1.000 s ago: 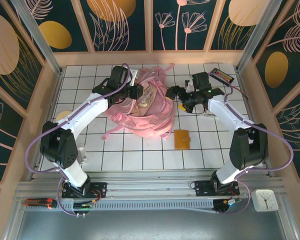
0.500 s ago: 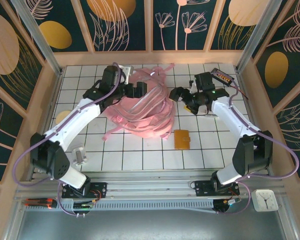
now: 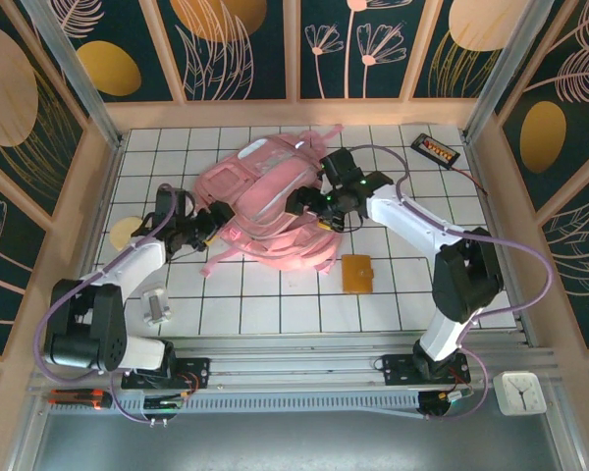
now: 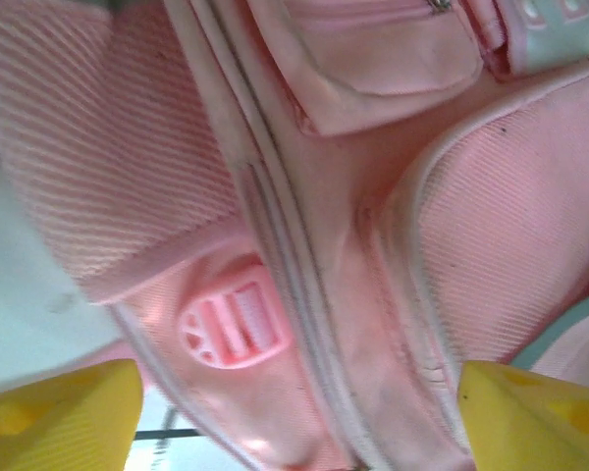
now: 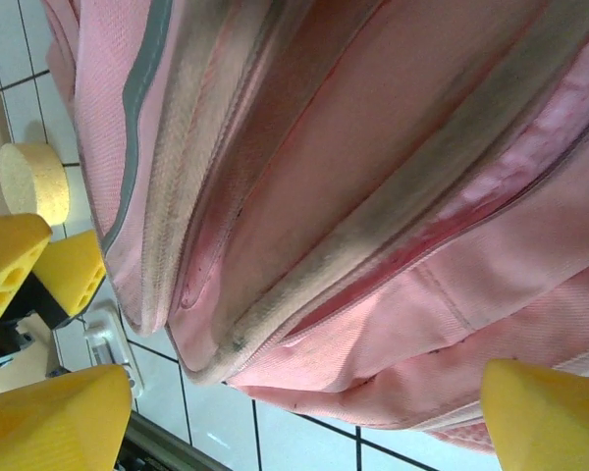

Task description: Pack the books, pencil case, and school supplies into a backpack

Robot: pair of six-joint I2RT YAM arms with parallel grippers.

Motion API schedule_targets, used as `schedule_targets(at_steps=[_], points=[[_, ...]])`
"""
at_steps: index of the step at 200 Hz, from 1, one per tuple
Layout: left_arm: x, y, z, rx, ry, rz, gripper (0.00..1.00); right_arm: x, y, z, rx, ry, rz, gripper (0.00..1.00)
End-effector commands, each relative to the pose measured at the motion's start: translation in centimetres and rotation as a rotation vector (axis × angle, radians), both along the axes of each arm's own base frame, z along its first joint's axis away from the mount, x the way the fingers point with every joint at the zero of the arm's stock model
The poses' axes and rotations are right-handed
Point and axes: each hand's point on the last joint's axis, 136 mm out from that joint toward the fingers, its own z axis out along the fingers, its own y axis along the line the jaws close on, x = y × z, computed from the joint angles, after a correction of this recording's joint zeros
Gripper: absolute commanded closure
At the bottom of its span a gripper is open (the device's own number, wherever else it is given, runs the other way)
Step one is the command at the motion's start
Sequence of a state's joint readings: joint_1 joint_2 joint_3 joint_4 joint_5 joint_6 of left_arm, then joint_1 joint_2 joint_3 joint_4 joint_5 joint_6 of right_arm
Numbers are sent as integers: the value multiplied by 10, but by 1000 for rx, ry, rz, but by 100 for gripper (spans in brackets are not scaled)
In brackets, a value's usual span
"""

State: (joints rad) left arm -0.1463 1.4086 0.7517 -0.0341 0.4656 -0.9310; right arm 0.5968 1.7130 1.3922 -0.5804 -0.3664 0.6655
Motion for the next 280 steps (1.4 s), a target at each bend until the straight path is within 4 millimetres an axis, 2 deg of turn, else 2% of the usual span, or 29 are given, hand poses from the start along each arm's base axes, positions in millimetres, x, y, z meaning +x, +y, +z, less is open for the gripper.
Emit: schedule_targets(at_steps=[1, 31, 56, 85, 100, 110, 125, 133, 138, 147, 155, 158, 160, 162, 175, 188, 191, 196, 208, 212, 217, 220, 222, 235, 251, 261, 280], points=[[23, -16, 33, -158, -101, 7, 22, 10, 8, 17, 33, -39, -28, 10], [36, -12, 21, -164, -88, 35, 31, 9, 11, 18, 37, -41, -26, 14], [42, -11, 4, -153, -51, 35, 34, 3, 13, 15, 21, -35, -21, 17], [44, -8, -5, -140, -34, 38, 34, 3, 10, -3, -29, 4, -40, 25], [44, -5, -5, -134, -34, 36, 34, 15, 4, -14, -64, -18, -59, 33], [42, -3, -5, -124, -35, 35, 33, 27, -1, -22, -75, -20, -83, 43], [39, 2, -5, -109, -32, 35, 31, 46, -9, -26, -56, -24, -115, 71], [38, 5, -5, -102, -32, 38, 30, 51, -10, -28, -63, -37, -118, 91], [37, 7, -5, -98, -31, 41, 29, 64, -24, -27, -66, -45, -154, 100], [36, 12, -5, -89, -26, 48, 26, 77, -37, -26, -65, -58, -176, 100], [36, 14, -4, -84, -28, 53, 20, 88, -49, -25, -65, -64, -192, 100], [36, 14, -2, -87, -35, 51, 15, 91, -53, -26, -65, -64, -194, 100], [37, 14, -1, -90, -39, 49, 5, 94, -55, -26, -65, -68, -194, 100], [37, 14, 0, -93, -43, 48, 2, 96, -57, -25, -64, -70, -195, 100], [40, 12, 4, -107, -56, 45, 1, 110, -67, -25, -51, -71, -183, 100], [44, 9, 7, -139, -63, 48, 1, 116, -68, -24, -48, -69, -154, 100], [45, 8, 8, -147, -67, 50, 1, 117, -67, -24, -51, -71, -146, 97], [47, 7, 10, -163, -70, 52, 1, 117, -66, -22, -52, -76, -135, 84], [51, 6, 15, -204, -83, 67, 1, 112, -62, -17, -45, -89, -122, 39], [53, 5, 17, -220, -90, 73, 1, 111, -61, -14, -42, -96, -120, 31], [55, 4, 19, -240, -94, 79, 1, 107, -60, -12, -40, -103, -117, 18], [56, 4, 21, -249, -96, 82, 1, 105, -59, -10, -37, -108, -115, 5], [57, 3, 21, -256, -98, 84, 1, 103, -58, -9, -37, -111, -115, 2], [61, 2, 28, -300, -111, 101, 2, 91, -58, -3, -42, -132, -114, 1], [65, 0, 36, -352, -121, 114, 13, 76, -60, 6, -47, -161, -117, 1], [68, -2, 37, -370, -114, 117, 19, 66, -61, 11, -49, -171, -118, 1], [71, -8, 34, -374, -90, 104, 24, 50, -66, 21, -76, -184, -128, 1]])
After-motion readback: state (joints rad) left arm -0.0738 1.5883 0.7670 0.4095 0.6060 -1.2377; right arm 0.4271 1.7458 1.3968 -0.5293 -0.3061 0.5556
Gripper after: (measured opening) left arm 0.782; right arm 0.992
